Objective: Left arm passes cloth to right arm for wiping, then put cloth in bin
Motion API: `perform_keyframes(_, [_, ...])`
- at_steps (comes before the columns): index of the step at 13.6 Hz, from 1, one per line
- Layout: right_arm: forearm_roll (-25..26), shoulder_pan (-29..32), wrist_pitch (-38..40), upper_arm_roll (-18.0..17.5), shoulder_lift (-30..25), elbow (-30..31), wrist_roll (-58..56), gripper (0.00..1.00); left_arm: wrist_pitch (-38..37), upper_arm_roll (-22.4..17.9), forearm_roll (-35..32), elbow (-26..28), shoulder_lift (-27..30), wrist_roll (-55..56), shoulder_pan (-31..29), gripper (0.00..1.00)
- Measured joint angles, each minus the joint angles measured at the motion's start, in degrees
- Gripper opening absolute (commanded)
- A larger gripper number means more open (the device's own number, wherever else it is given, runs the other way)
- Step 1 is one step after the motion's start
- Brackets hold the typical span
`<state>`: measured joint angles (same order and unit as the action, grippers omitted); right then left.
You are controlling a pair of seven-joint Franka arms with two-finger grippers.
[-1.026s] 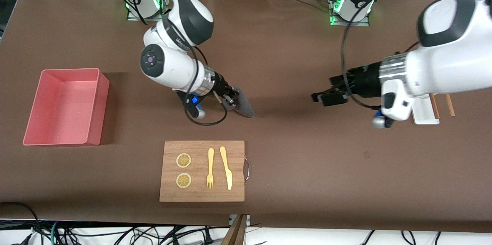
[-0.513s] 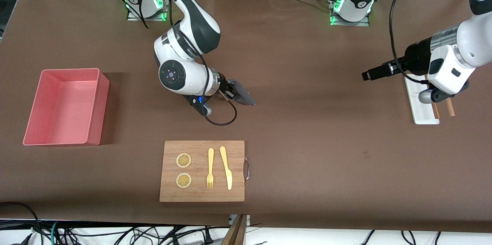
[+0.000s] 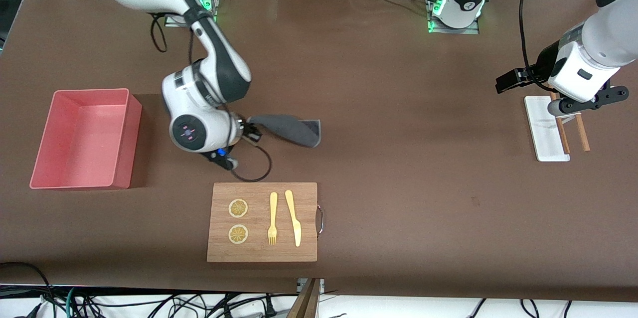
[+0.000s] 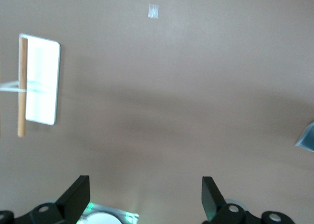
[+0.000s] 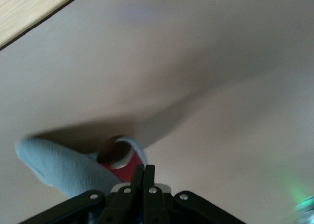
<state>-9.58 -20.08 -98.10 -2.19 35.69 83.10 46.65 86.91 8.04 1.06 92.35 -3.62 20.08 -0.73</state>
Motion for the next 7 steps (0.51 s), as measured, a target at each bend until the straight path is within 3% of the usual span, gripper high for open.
perform_keyframes(3, [4.19, 6.34, 3.84, 0.13, 0.01, 0.0, -11.12, 0.0, 4.78, 0.03, -2.72, 6.47, 3.86, -5.28, -0.07, 1.0])
perform_keyframes(7, [9.9, 13.33, 6.84, 0.23, -0.24, -0.04, -24.35, 0.0, 6.62, -0.13, -3.22, 7.9, 5.09, -12.16, -1.54, 1.0])
